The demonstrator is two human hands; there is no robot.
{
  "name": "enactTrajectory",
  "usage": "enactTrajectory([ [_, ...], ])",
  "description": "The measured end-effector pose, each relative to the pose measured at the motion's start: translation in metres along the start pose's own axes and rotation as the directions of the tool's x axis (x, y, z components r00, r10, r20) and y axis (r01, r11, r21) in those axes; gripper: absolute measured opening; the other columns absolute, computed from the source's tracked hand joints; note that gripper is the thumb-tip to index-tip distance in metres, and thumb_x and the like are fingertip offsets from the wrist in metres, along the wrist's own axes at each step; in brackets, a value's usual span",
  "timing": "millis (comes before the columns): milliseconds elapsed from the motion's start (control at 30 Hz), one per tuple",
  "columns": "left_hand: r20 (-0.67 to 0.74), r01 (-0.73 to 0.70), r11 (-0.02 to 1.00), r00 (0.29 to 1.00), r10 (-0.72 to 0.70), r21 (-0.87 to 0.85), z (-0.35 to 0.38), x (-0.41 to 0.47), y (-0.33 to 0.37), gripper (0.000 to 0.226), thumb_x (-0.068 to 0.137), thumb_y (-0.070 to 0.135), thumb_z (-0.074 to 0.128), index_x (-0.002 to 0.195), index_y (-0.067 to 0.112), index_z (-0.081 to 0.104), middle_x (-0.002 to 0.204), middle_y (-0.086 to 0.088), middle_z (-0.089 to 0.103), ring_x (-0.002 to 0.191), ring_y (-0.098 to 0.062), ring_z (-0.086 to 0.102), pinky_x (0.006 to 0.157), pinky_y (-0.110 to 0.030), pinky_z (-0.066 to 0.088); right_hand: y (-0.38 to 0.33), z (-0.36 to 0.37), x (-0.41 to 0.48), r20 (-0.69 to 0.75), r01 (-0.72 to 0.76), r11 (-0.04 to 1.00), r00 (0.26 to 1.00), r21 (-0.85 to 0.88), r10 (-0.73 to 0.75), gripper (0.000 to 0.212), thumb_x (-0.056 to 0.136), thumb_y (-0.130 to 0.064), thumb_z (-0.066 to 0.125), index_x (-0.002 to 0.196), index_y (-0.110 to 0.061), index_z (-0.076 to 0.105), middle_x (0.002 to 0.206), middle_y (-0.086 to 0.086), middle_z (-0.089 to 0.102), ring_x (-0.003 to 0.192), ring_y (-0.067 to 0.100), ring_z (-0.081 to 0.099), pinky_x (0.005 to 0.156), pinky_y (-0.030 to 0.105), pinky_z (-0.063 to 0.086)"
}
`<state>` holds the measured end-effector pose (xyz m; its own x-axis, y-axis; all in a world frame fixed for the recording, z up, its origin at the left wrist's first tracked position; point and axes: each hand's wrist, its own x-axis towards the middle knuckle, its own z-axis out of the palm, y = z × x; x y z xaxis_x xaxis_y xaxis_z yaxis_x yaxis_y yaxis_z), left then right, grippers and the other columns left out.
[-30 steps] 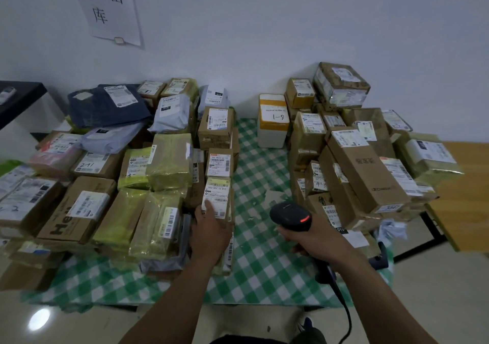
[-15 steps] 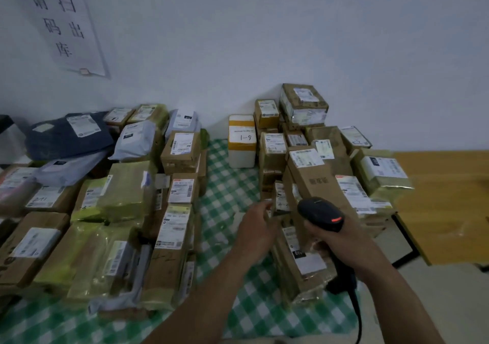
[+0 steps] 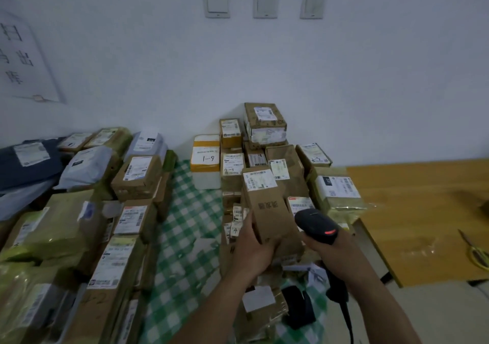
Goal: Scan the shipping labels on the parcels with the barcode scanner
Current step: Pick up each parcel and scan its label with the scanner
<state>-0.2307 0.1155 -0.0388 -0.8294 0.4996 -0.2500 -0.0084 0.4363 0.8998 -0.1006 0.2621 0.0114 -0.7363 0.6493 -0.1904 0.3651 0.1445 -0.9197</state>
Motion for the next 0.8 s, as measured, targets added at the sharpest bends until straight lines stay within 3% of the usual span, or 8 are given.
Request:
enactTrajectory([
  [67, -0.035, 0.016, 0.998, 0.999, -0.018, -0.055, 0.003, -0.002, 0.003, 0.063, 0.093, 0.043, 0.074, 0.145, 0.045, 0.038, 0.131, 0.02, 0.06, 0.117, -0.007, 0.061, 0.069, -0.004, 0.04, 0.002, 0.004, 0.006, 0.03, 0.017, 1.0, 0.999, 0.017, -0.018, 0.044, 0.088, -0.023, 0.082, 0.128, -0.025, 0.064, 0.102, -0.017, 0.069, 0.082, -0.009, 0.064, 0.063, 0.011, 0.048],
  [167, -0.026, 0.045, 0.994, 0.999, -0.047, -0.096, 0.006, -0.005, 0.009, 0.036, 0.101, 0.036, 0.064, 0.136, 0.041, 0.054, 0.119, 0.019, 0.066, 0.092, 0.01, 0.057, 0.059, -0.001, 0.041, 0.005, 0.01, 0.012, 0.098, 0.033, 0.998, 0.994, 0.05, -0.037, 0.044, 0.09, -0.024, 0.08, 0.128, -0.031, 0.059, 0.106, -0.02, 0.064, 0.094, -0.004, 0.06, 0.075, 0.015, 0.047],
  [267, -0.057, 0.008, 0.995, 0.998, -0.014, -0.094, 0.009, -0.01, 0.012, 0.034, 0.105, 0.029, 0.058, 0.137, 0.041, 0.052, 0.111, 0.024, 0.061, 0.094, 0.01, 0.058, 0.063, 0.003, 0.041, 0.001, 0.014, 0.013, 0.136, 0.045, 0.999, 0.99, 0.027, -0.048, 0.046, 0.089, -0.031, 0.08, 0.131, -0.03, 0.06, 0.117, -0.01, 0.068, 0.106, 0.012, 0.065, 0.092, 0.031, 0.054],
  [367, -0.078, -0.047, 0.996, 0.996, 0.041, -0.076, 0.013, -0.015, 0.011, 0.038, 0.108, 0.028, 0.052, 0.145, 0.039, 0.046, 0.113, 0.028, 0.055, 0.09, 0.019, 0.054, 0.069, 0.004, 0.041, 0.0, 0.016, 0.015, 0.106, 0.069, 0.997, 0.992, 0.036, -0.073, 0.053, 0.084, -0.035, 0.084, 0.133, -0.026, 0.065, 0.116, -0.006, 0.073, 0.106, 0.015, 0.069, 0.095, 0.045, 0.059],
  [467, -0.085, -0.04, 0.986, 0.996, 0.026, -0.159, 0.013, -0.016, 0.008, 0.043, 0.109, 0.035, 0.049, 0.15, 0.043, 0.038, 0.127, 0.023, 0.057, 0.095, 0.018, 0.055, 0.077, -0.001, 0.046, -0.007, 0.013, 0.017, 0.088, 0.072, 0.996, 0.993, 0.056, -0.077, 0.048, 0.084, -0.035, 0.085, 0.128, -0.031, 0.065, 0.111, -0.01, 0.074, 0.099, 0.01, 0.071, 0.09, 0.048, 0.061],
  [567, -0.088, -0.003, 0.953, 0.996, -0.025, -0.303, 0.009, -0.017, 0.002, 0.049, 0.103, 0.05, 0.055, 0.146, 0.063, 0.034, 0.141, 0.013, 0.061, 0.114, -0.005, 0.066, 0.099, -0.031, 0.057, -0.019, 0.009, 0.022, 0.071, 0.113, 0.992, 0.991, 0.065, -0.117, 0.042, 0.086, -0.033, 0.084, 0.124, -0.033, 0.066, 0.103, -0.01, 0.075, 0.091, 0.01, 0.072, 0.086, 0.046, 0.062],
  [667, -0.107, -0.013, 0.886, 0.993, -0.041, -0.463, -0.003, -0.02, 0.0, 0.062, 0.1, 0.022, 0.066, 0.145, 0.056, 0.039, 0.13, 0.006, 0.069, 0.111, -0.011, 0.071, 0.094, -0.041, 0.061, -0.033, 0.01, 0.027, 0.069, 0.123, 0.989, 0.989, 0.083, -0.129, 0.041, 0.085, -0.036, 0.084, 0.122, -0.039, 0.066, 0.099, -0.011, 0.076, 0.091, 0.01, 0.073, 0.087, 0.05, 0.062],
  [800, -0.02, -0.093, 0.892, 0.995, 0.094, -0.442, -0.032, -0.016, 0.001, 0.105, 0.087, -0.002, 0.079, 0.153, 0.059, 0.024, 0.136, 0.011, 0.061, 0.115, -0.008, 0.068, 0.092, -0.042, 0.061, -0.055, 0.02, 0.033, 0.086, 0.148, 0.985, 0.984, 0.089, -0.155, 0.041, 0.085, -0.039, 0.083, 0.122, -0.042, 0.064, 0.092, -0.015, 0.076, 0.084, 0.005, 0.072, 0.085, 0.047, 0.062],
])
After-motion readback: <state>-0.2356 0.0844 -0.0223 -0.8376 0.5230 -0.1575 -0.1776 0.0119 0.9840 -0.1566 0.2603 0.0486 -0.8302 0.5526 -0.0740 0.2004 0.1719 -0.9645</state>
